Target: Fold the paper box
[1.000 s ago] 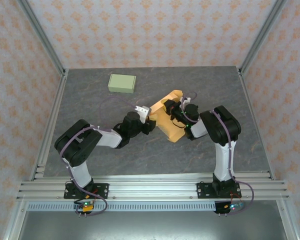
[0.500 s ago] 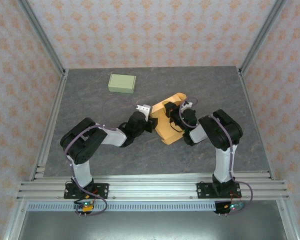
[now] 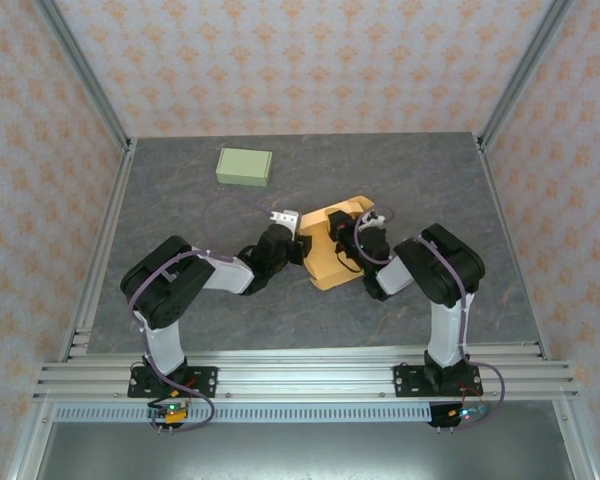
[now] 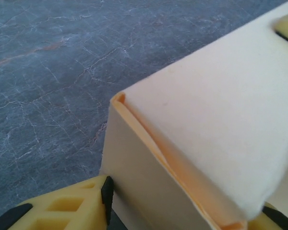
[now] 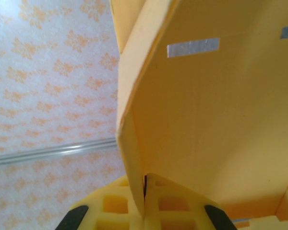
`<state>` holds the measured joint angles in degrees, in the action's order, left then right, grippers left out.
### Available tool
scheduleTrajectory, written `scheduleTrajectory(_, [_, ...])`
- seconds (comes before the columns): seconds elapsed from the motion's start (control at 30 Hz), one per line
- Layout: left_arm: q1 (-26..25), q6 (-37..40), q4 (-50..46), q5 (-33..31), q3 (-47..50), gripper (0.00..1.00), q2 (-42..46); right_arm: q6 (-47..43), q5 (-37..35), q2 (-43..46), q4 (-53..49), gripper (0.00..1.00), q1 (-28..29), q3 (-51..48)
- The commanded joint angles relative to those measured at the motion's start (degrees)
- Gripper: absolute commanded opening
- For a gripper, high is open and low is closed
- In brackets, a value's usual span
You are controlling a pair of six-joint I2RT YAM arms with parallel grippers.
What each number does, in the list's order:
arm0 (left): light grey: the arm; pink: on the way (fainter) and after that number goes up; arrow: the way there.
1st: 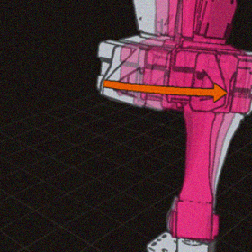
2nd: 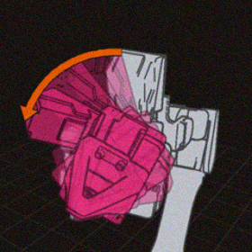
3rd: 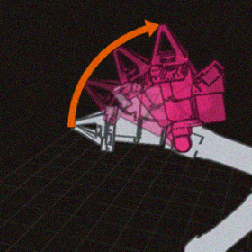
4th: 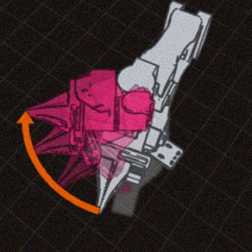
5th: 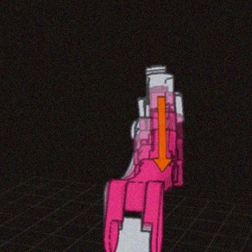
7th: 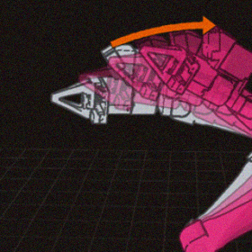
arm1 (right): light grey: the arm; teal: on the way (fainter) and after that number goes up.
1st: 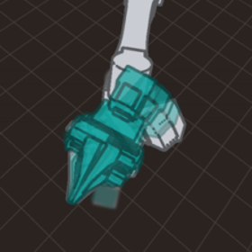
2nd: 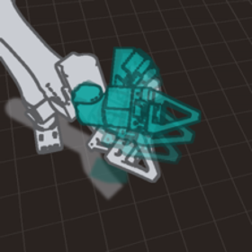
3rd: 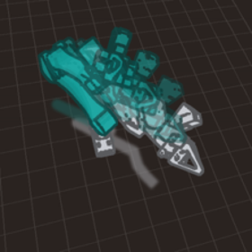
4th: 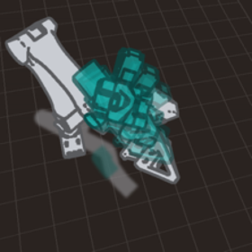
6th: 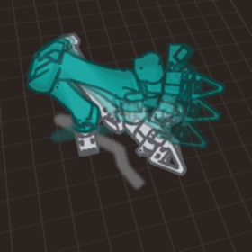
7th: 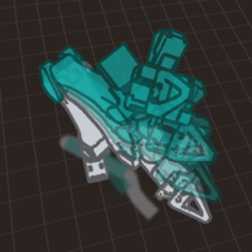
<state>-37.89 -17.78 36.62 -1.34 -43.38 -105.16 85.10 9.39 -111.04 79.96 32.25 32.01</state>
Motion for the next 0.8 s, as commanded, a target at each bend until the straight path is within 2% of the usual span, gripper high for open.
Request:
scheduleTrajectory(0.0, [-0.3,-1.0,-0.8,-2.9,-1.9,0.37,-0.7,5.5,-1.8,1.4,-4.8,0.03,5.0,-2.3])
scheduleTrajectory(0.07, [-0.3,-0.9,-0.8,-3.8,-1.6,0.34,-0.7,5.3,-4.4,2.0,-5.1,0.05,6.6,-2.7])
scheduleTrajectory(0.13, [-0.4,-0.6,-0.8,-4.8,-1.1,0.34,-0.4,4.9,-5.2,2.4,-5.2,0.15,7.4,-2.5])
scheduleTrajectory(0.2, [-0.4,-0.2,-1.2,-5.5,-0.9,0.33,0.1,4.6,-5.3,3.1,-5.7,0.19,7.6,-2.7])
scheduleTrajectory(0.27, [-0.4,0.9,-1.3,-5.4,-0.7,0.27,0.5,4.3,-5.3,4.4,-7.0,0.23,7.6,-3.0])
scheduleTrajectory(0.4, [-0.4,3.9,-1.3,-4.8,-0.6,0.15,1.2,2.9,-4.5,8.6,-10.8,0.38,7.6,-5.1])
scheduleTrajectory(0.47, [-0.4,5.0,-1.2,-4.7,-0.7,0.14,1.2,1.9,-3.7,11.7,-13.4,0.43,7.6,-7.0])
scheduleTrajectory(0.63, [-0.3,7.2,-1.7,-4.4,-2.0,0.11,0.5,-6.0,0.3,26.2,-32.0,0.52,7.6,-10.5])
scheduleTrajectory(0.77, [-0.3,8.5,-3.0,-3.4,-3.6,0.08,-0.1,-13.6,-1.9,43.7,-52.1,0.56,7.6,-11.2])
